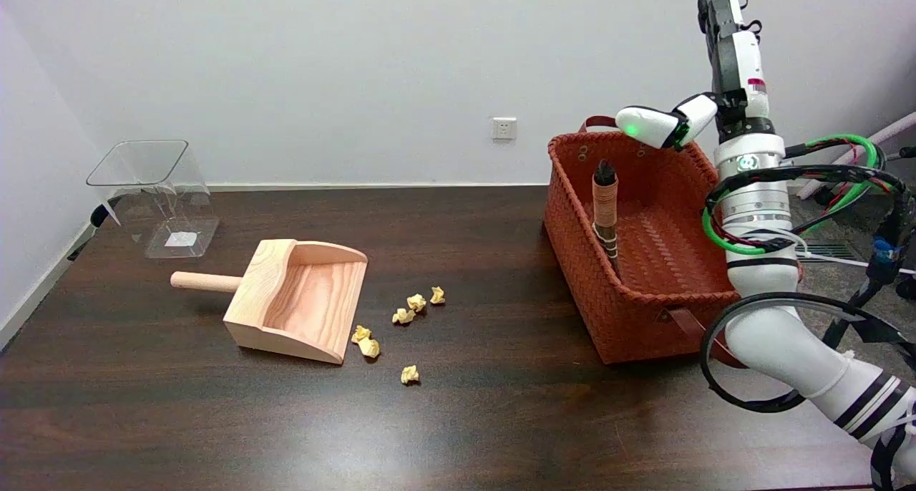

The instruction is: Pick up the broom.

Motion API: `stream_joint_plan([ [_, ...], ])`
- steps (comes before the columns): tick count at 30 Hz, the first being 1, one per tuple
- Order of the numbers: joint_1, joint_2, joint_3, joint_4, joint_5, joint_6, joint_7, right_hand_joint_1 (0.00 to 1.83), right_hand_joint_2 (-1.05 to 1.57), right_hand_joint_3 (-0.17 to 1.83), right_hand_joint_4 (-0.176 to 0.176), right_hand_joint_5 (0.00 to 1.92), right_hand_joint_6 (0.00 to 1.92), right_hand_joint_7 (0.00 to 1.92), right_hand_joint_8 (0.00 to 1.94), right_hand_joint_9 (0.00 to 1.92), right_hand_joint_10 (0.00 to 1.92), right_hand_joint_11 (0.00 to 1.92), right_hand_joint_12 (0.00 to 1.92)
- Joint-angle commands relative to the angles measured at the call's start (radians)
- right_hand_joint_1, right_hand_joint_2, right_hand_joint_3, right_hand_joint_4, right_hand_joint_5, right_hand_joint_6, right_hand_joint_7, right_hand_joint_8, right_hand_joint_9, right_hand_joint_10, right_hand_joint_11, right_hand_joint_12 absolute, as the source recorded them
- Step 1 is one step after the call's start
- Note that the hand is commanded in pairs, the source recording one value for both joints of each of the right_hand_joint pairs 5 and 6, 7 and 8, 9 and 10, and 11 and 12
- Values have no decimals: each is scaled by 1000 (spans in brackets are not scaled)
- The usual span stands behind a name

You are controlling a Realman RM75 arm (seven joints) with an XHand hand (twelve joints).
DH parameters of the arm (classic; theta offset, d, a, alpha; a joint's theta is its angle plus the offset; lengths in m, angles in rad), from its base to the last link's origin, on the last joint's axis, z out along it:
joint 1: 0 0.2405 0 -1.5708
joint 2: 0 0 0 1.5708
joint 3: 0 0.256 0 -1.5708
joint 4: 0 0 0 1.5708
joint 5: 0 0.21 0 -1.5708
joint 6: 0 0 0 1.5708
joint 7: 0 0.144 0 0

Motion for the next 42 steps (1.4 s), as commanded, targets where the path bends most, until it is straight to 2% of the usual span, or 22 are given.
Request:
stream_joint_plan([
  [1, 20, 6, 4, 107, -5, 18, 126, 928, -608, 966, 0, 92, 92, 0, 0, 92, 92, 92, 92],
  [8, 3, 4, 24, 129, 4, 23, 153, 926, -604, 953, 0, 92, 92, 0, 0, 92, 92, 92, 92],
  [17, -37, 4, -23, 106, -11, 22, 156, 927, -607, 946, 0, 91, 91, 0, 0, 91, 91, 91, 91],
  [27, -235, -23, 56, -70, -5, -15, 142, 948, -617, 885, 0, 81, 81, 0, 0, 81, 81, 81, 81],
  [34, -379, -75, 125, -143, -6, -24, 119, 970, -663, 857, 0, 33, 33, 0, 0, 33, 33, 33, 33],
  [42, -393, -70, 103, -165, -20, -66, 79, 1015, -767, 971, 0, 20, 20, 0, 0, 20, 20, 20, 20],
])
